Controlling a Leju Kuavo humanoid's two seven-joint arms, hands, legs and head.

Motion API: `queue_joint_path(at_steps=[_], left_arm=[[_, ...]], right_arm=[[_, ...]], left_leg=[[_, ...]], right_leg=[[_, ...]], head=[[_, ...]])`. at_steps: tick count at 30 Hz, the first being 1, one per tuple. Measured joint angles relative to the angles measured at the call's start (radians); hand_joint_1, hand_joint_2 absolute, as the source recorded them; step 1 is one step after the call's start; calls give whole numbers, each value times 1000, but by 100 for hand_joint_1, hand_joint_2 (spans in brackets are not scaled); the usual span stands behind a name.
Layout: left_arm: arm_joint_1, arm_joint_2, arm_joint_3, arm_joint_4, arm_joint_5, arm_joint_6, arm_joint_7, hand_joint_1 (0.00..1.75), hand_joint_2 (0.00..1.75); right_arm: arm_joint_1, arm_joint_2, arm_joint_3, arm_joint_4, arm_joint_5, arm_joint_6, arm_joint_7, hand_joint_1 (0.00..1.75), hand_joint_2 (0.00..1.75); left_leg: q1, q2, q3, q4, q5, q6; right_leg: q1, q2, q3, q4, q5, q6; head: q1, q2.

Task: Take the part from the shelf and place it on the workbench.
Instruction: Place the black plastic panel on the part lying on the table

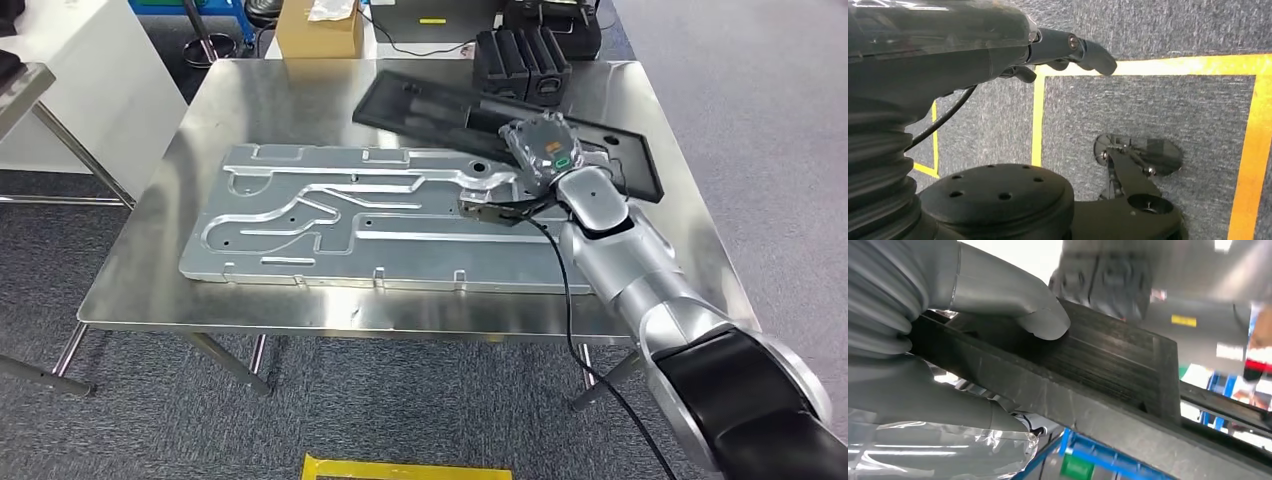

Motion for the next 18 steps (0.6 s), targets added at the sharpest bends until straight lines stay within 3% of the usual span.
queue_joint_path(at_steps=[2,4,6,7,9,11,15,16,18], left_arm=[[0,0,0,0,1,0,0,0,175],[0,0,0,0,2,0,0,0,175],[-2,0,0,0,4,0,1,0,175],[-2,0,0,0,5,0,2,0,175],[-2,0,0,0,4,0,6,0,175],[-1,0,0,0,4,0,7,0,175],[0,-1,0,0,5,-1,6,0,175],[0,-2,0,0,5,-2,4,0,175],[-1,-3,0,1,6,-7,-2,0,175]], right_arm=[[2,15,10,16,7,6,0,175,175],[6,30,19,34,12,14,-1,175,175],[17,40,29,49,17,22,-4,175,175],[23,45,33,55,21,25,-5,175,175],[29,56,39,65,27,31,-7,175,175],[30,65,45,73,32,40,-9,175,175],[43,78,61,88,50,67,-17,175,175],[45,80,64,91,53,71,-19,175,175],[49,83,70,98,58,75,-23,175,175]], left_leg=[[2,1,-29,71,-43,-10],[4,1,-91,204,-102,-17],[5,1,-129,276,-113,-17],[5,1,-120,253,-89,-15],[4,1,-60,121,-19,-5],[0,1,-8,12,16,4],[0,1,7,-23,22,19],[2,1,9,-29,26,24],[4,3,11,-36,32,31]], right_leg=[[-4,0,4,-5,2,-12],[-2,1,6,-5,1,-17],[1,1,8,-5,-1,-18],[2,1,9,-4,-1,-19],[4,3,12,-4,-3,-18],[7,5,12,-4,-3,-12],[8,4,11,-7,-4,10],[8,4,4,10,-18,14],[6,3,-37,106,-75,20]], head=[[-3,0],[-5,0],[-5,0],[-5,0],[-5,0],[-4,0],[-3,0],[-3,0],[-2,0]])
